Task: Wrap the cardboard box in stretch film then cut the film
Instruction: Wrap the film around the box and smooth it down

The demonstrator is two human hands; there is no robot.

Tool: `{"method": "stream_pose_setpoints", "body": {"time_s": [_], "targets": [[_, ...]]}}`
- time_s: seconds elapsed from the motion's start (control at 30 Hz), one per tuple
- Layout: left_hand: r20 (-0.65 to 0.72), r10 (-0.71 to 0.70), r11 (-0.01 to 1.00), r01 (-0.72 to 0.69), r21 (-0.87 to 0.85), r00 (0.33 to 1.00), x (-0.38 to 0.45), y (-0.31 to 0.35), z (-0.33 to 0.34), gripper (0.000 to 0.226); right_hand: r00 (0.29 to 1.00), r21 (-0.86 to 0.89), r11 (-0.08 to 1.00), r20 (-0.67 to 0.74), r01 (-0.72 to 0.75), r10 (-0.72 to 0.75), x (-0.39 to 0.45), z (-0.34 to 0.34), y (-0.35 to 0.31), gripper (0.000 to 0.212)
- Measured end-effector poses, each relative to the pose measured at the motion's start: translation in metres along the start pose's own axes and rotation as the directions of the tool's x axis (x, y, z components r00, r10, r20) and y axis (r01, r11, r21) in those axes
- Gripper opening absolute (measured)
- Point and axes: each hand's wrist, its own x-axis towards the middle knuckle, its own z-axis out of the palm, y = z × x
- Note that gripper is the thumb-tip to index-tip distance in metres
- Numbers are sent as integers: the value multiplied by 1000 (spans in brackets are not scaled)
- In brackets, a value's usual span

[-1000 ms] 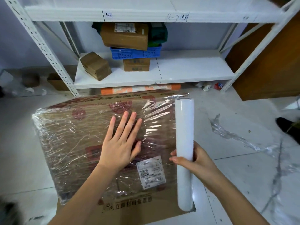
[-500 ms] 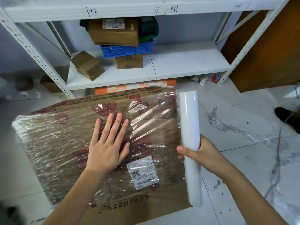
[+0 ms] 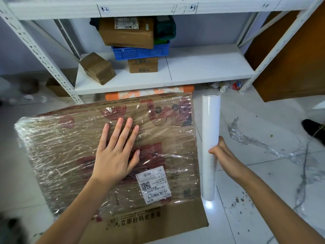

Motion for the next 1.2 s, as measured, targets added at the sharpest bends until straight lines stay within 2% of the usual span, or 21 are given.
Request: {"method": "stream_pose_setpoints", "body": {"time_s": [0.1,0.27,0.47,0.5,0.6,0.63,0.77,0.9,1.0,1.07,1.13,1.2], "targets": [[-19,10,1000,-10,-5,1000,-4,2,0,60,1000,-6,1000,28,-9,10,15,-1,3,20],[-15,5,1000,-6,-27,1000,-16,12,-1,59,996,89,993,61,-74,68,20,-8,9,32],[35,-64,997,66,-40,997,-10,27,-27,64,983,39,988,115,-149,143,13,-10,1,30],[30,-27,999,28,-42,999,-6,36,-29,66,982,57,985,115,-160,153,14,-9,-1,30],[50,216,975,-212,-69,975,12,70,-20,63,980,117,978,123,-171,157,18,-11,-6,35],[66,241,969,-236,-71,968,19,77,-13,62,979,127,977,136,-170,153,20,-11,-7,37],[115,171,985,-167,-45,979,41,79,8,65,971,118,983,210,-141,114,31,-16,-9,43],[23,157,983,-154,-98,987,44,77,3,64,952,50,993,294,-105,86,43,-25,-5,46],[-33,-29,994,26,-104,999,51,86,-11,63,937,57,993,341,-99,74,46,-27,0,51],[-3,-165,984,164,-70,986,58,96,-10,66,924,52,993,375,-108,81,46,-28,5,54],[29,-232,972,233,-33,972,61,101,-5,67,909,54,991,407,-118,86,45,-30,9,58],[24,-269,963,270,-20,963,65,103,-3,67,907,70,991,415,-112,73,48,-32,8,49]]}}
